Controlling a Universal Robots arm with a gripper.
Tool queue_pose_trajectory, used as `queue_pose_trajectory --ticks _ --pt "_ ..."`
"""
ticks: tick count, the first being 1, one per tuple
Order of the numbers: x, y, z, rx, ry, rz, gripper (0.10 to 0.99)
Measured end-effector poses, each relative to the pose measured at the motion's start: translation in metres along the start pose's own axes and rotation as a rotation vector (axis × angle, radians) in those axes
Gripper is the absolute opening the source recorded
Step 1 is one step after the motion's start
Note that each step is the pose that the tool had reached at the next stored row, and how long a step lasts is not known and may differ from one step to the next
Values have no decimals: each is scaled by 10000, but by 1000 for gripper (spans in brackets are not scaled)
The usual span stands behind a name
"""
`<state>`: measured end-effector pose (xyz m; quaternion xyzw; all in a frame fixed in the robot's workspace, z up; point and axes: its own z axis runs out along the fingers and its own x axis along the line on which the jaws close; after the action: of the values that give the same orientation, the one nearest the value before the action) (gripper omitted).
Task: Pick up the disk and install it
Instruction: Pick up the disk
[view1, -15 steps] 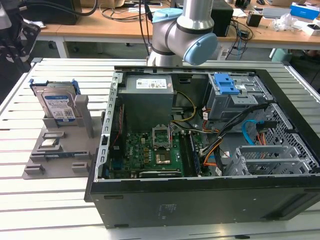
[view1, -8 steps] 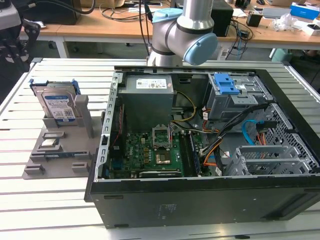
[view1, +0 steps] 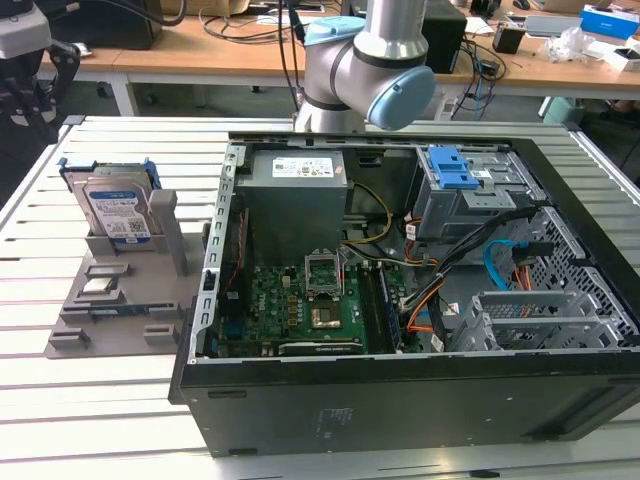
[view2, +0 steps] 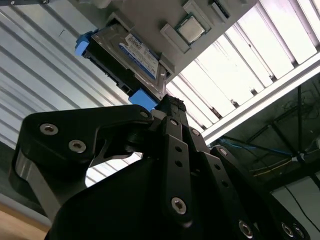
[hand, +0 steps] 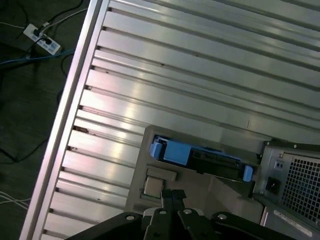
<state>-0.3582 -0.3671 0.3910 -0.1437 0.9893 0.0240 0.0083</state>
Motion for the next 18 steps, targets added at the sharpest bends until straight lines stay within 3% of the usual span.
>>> queue_pose_trajectory --ticks 18 --pt "0 0 0 2 111 -2083 106"
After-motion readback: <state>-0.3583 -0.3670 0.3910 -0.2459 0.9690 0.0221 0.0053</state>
